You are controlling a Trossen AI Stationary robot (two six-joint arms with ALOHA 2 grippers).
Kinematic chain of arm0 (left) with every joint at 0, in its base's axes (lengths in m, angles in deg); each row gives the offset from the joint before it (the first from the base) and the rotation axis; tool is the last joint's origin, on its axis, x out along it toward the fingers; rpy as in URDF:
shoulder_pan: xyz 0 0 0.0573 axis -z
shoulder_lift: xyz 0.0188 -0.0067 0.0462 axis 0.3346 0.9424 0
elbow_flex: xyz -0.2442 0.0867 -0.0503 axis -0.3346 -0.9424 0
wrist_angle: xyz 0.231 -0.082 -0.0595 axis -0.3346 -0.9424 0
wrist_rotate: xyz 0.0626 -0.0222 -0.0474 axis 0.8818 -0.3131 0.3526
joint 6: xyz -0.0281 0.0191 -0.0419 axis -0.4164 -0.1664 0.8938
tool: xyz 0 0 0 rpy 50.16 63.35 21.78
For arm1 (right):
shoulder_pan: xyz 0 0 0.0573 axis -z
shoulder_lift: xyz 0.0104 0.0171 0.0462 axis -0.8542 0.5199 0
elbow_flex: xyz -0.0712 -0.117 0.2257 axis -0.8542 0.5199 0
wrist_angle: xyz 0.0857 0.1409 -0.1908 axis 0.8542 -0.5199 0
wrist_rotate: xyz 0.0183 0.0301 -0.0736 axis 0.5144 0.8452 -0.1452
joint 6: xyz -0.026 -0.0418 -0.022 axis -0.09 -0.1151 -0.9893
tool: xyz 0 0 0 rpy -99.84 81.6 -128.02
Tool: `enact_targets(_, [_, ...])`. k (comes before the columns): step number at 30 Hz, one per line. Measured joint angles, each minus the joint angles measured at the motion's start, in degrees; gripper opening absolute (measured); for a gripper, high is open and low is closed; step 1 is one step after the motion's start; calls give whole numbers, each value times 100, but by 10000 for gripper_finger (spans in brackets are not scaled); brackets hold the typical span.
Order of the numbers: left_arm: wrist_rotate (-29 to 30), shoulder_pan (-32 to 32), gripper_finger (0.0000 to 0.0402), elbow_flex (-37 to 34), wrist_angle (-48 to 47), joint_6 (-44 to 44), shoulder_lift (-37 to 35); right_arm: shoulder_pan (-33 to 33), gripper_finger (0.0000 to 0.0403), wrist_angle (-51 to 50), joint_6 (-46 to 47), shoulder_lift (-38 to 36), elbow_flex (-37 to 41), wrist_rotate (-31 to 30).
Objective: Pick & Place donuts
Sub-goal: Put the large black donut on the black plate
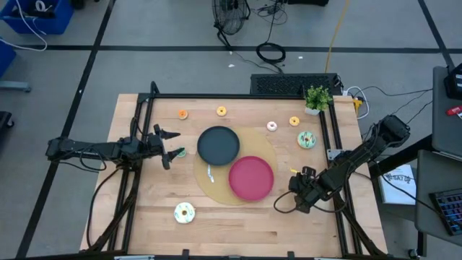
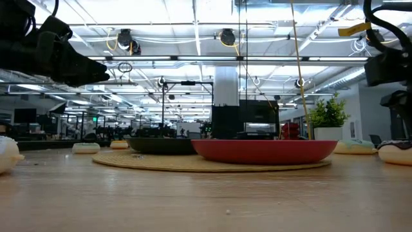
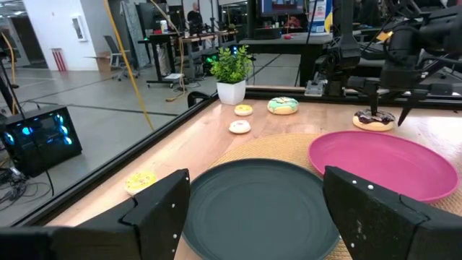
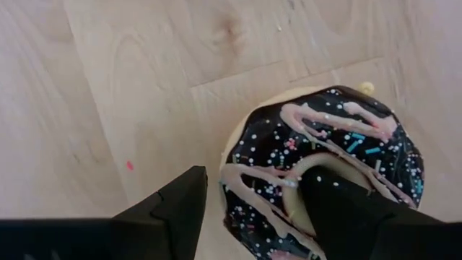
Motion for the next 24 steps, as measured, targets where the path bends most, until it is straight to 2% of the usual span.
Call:
enact_targets(12, [0,0,310,0,2,0,-1,2,104,-25,-11,0,1,-6])
enact_targets(19, [0,0,310,0,0,-1,-1,95,92,226,-245,0,2,-19])
enact_targets(24, [0,0,310,0,1,-1,-1,318,92,630,-804,0,2,-34])
